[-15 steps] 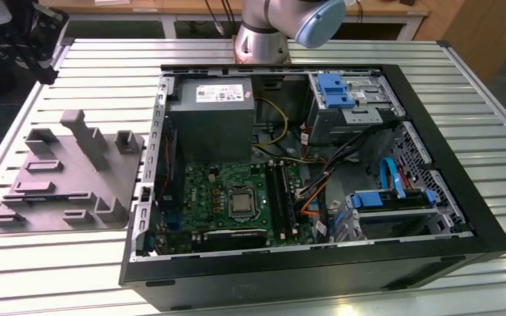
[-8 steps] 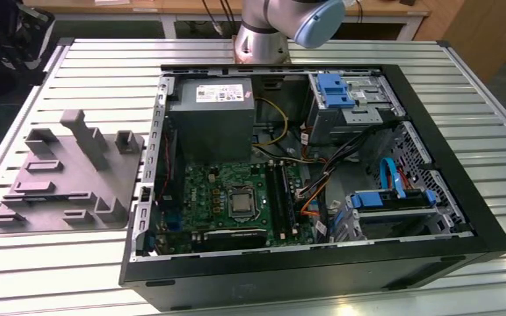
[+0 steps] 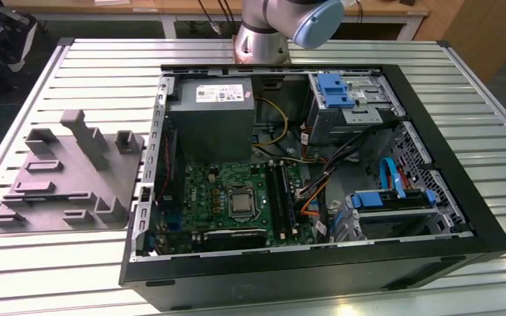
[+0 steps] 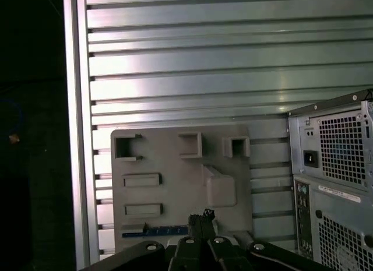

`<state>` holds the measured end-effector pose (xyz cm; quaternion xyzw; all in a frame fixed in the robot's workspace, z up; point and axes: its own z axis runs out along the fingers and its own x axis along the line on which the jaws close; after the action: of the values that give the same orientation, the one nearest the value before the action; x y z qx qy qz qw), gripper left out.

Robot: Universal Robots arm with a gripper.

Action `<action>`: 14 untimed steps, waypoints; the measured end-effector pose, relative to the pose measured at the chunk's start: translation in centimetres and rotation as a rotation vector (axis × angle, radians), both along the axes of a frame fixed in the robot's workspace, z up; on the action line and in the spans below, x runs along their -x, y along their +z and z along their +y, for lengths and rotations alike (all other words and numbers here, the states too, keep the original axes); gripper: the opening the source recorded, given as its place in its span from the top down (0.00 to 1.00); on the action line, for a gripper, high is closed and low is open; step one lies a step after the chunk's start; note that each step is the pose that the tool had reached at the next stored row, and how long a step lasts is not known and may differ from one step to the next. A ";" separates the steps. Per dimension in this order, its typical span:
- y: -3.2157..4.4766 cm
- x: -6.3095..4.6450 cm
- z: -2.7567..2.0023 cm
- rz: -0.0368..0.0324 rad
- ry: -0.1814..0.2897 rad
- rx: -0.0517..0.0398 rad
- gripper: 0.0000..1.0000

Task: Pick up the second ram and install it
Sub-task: 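Reach for the second ram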

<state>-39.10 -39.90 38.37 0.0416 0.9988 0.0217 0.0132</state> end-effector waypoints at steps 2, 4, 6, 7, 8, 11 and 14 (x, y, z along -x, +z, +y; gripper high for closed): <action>-0.11 0.5 -0.01 0.0000 0.000 0.0000 0.90; -0.22 0.9 -0.03 0.0000 0.000 0.0000 0.90; -0.35 1.2 -0.09 -0.0001 0.000 0.0000 0.90; -0.40 1.3 -0.12 0.0000 0.000 0.0000 0.90; -0.44 1.4 -0.14 0.0000 0.000 0.0000 0.90; -0.56 1.8 -0.28 -0.0001 0.000 0.0000 0.90; -0.65 1.9 -0.56 0.0001 0.000 0.0000 0.90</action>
<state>-40.96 -40.46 37.72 0.0417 0.9988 0.0217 0.0131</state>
